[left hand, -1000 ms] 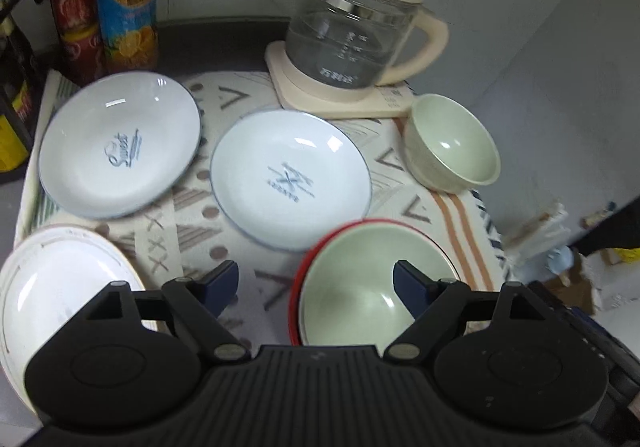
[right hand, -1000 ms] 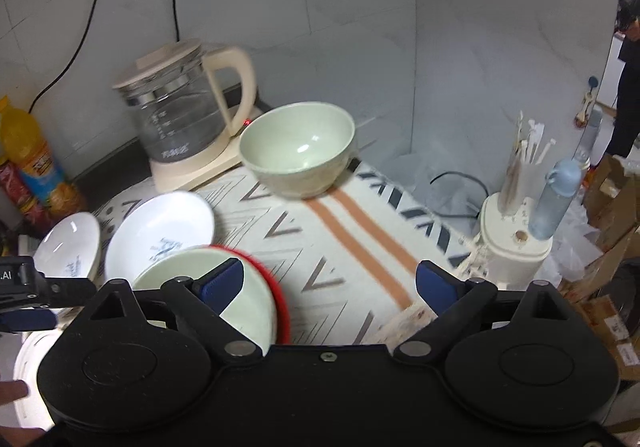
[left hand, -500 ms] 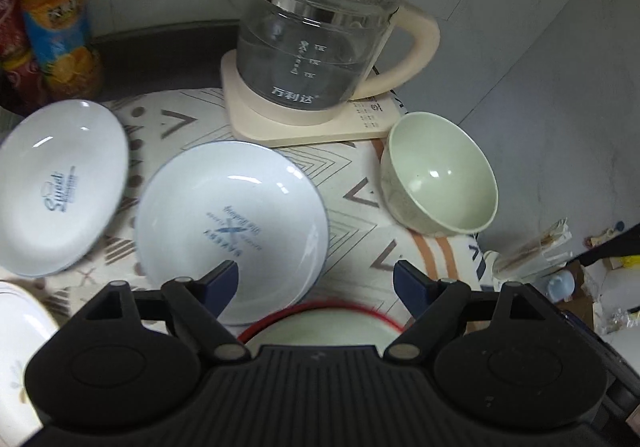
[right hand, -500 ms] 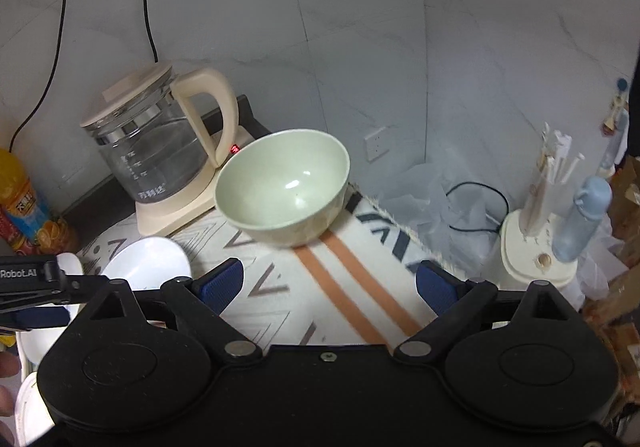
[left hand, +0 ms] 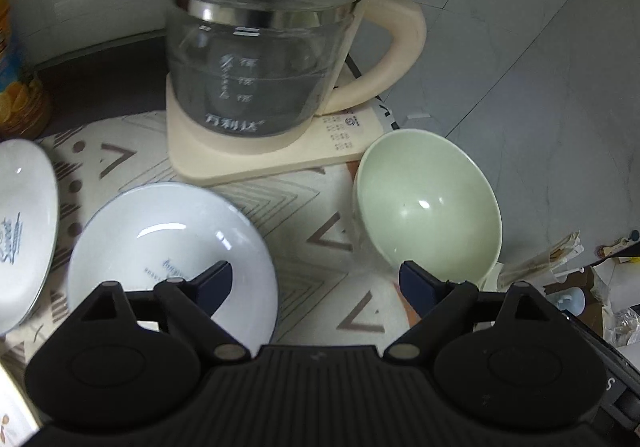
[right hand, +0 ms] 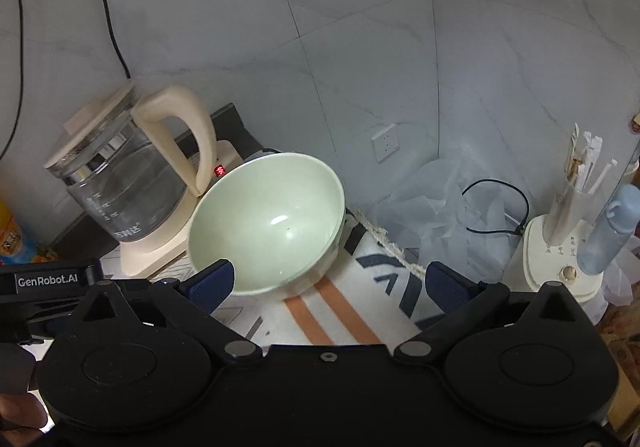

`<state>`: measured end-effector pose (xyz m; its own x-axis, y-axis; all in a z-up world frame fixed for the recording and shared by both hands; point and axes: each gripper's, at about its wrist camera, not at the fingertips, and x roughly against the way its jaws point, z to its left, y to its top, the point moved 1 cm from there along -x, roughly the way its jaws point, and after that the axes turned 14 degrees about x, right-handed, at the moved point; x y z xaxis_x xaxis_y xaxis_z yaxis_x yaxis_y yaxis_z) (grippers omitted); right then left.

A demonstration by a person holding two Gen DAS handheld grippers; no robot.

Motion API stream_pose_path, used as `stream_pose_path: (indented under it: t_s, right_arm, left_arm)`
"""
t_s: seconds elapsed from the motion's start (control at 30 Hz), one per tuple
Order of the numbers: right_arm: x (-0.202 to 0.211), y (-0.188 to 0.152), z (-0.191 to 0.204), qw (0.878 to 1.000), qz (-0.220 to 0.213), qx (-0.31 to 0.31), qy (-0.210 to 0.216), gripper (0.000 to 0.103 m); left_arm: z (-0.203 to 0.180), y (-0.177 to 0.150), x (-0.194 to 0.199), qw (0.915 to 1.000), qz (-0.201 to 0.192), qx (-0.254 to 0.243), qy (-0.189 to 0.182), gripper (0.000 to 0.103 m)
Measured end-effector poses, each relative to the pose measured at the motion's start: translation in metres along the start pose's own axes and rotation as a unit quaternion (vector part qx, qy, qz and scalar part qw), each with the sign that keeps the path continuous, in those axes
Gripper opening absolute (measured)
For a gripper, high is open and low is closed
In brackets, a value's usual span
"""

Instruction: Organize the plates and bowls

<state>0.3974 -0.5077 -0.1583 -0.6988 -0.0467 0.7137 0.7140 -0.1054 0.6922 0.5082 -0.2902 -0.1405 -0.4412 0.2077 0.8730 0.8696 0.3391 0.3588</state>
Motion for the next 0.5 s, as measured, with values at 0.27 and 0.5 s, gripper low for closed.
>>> stream_pose_path:
  t_s: [0.27,0.5]
  right_arm:
    - [-0.036,0.012,-0.010,0.999,0.027,-0.014,0.010,0.102]
    - [-0.061,0.013,-0.010,0.998,0.050,-0.028,0.025,0.082]
  left_arm:
    - [-0.008,0.009,-0.027,0.9999,0.005,0.013,0.000,0.088]
    - [-0.014,0.012,-0.047,0.9997,0.010,0.023,-0.001,0.083]
